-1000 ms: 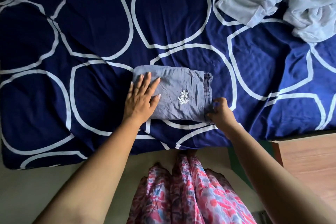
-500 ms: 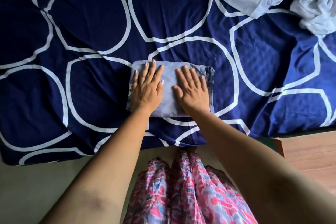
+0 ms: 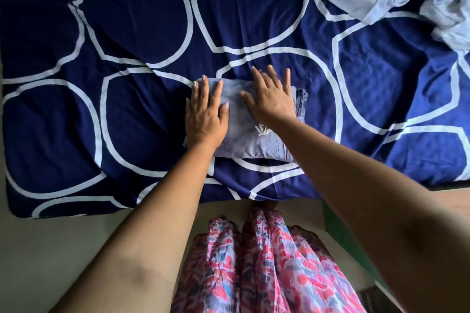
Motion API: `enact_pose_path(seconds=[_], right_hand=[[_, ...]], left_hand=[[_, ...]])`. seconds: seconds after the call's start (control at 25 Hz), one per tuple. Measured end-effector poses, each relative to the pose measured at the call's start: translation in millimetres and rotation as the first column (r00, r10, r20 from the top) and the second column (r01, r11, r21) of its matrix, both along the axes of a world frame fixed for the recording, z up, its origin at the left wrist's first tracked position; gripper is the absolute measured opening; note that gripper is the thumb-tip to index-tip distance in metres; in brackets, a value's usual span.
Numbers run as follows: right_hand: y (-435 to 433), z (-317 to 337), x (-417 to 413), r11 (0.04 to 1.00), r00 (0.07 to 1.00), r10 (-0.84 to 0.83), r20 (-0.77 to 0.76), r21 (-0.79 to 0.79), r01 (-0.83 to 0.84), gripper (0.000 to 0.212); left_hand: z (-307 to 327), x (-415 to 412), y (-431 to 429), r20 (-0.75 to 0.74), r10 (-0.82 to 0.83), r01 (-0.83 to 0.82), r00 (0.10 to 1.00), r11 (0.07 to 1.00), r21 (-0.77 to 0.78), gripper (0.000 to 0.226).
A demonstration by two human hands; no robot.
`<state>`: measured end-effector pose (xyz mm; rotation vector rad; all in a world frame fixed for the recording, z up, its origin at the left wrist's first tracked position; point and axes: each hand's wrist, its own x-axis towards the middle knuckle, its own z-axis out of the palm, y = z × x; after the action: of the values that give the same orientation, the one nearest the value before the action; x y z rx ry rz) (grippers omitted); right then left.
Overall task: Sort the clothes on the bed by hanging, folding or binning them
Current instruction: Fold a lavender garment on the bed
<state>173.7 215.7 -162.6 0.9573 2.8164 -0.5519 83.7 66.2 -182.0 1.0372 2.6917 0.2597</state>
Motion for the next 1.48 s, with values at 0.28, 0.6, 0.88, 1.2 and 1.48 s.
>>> enact_pose_path(seconds=[0.28, 0.6, 0.88, 1.2, 1.48], right_hand=[[18.9, 13.4, -30.1, 0.979, 0.955, 0.035, 0.295, -0.203, 0.027, 0.080], [19.7, 32.0, -21.4, 0.853, 0.936, 0.170, 0.308, -0.521, 0.016, 0.033], [6.7, 74.5, -22.1, 0.938, 0.964, 0.159, 0.215, -0.338, -0.079, 0.049], [-34.1, 198.0, -39.3, 0.959, 0.933, 0.265, 0.241, 0.031, -0.281, 0.035], [-48.5, 374.0, -51.1, 0.843, 0.942, 0.328, 0.071, 0.427, -0.326, 0.023]], left_hand=[[2.1, -2.4, -19.1, 0.079, -0.031, 0.021, 0.996, 0.992, 0.124, 0.054], [13.0, 1.7, -44.7, 0.185, -0.095, 0.078, 0.978, 0.992, 0.098, 0.062], [62.7, -47.8, -51.3, 0.186, -0.171, 0.170, 0.968, 0.985, 0.019, 0.056], [185.9, -81.9, -76.6, 0.248, -0.141, 0.125, 0.959, 0.989, 0.076, 0.057], [363.8, -133.5, -131.9, 0.029, -0.053, 0.048, 0.998, 0.990, 0.131, 0.054]])
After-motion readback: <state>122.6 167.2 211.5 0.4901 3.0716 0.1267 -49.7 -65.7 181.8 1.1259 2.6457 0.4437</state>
